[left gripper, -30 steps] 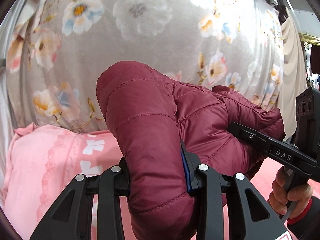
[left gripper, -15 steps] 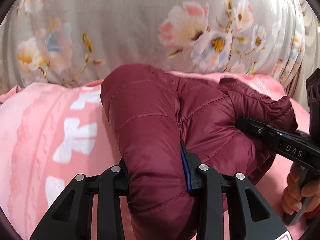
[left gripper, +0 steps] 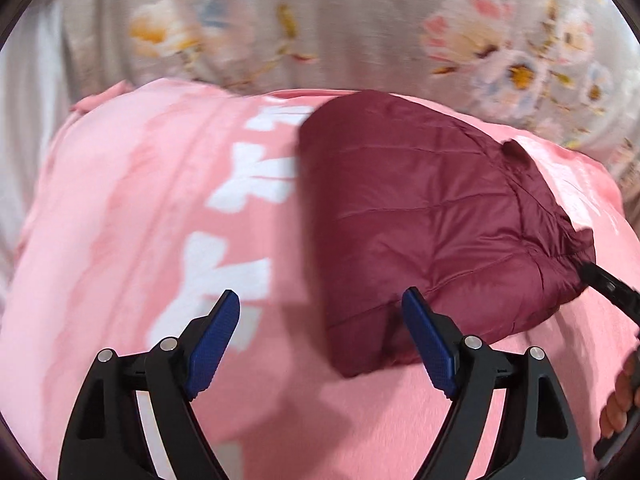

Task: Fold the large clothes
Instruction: 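Press the folded jacket flat with both grippers and release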

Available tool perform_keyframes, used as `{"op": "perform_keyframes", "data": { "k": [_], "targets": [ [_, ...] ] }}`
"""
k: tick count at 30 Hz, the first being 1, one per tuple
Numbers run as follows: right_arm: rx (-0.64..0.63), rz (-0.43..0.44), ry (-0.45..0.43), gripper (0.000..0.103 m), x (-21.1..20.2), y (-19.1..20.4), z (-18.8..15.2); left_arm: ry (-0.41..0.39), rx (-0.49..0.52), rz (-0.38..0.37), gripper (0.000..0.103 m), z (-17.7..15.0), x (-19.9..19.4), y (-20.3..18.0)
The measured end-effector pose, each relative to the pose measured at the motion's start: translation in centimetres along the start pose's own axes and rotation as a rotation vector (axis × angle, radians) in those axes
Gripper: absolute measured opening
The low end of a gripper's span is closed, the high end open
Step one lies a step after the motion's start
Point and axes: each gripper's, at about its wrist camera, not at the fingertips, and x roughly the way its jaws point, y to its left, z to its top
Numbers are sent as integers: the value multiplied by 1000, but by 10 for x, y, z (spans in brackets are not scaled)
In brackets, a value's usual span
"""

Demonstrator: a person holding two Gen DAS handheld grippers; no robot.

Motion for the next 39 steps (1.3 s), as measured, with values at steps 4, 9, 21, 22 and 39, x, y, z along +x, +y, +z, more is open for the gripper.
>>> {"op": "perform_keyframes", "data": {
  "k": [4,9,21,22,39],
  "targets": [
    [-142,-91,-57,18,-13,41,12,45,-89,6,76,17,-11,-13],
    [-180,-127,-3,7,24,56,13,84,-76,24,19,21,11,-49],
    [-94,-145,96,3,85,29,-19,12,-14,46,0,-5,57,-72],
    [-95,-145,96,3,85,29,-19,6,-9,48,0,-6,59,-73],
    [-103,-150,103,3,90,32,-19,-45,63,132,0,-12,66,-90]
  ]
}}
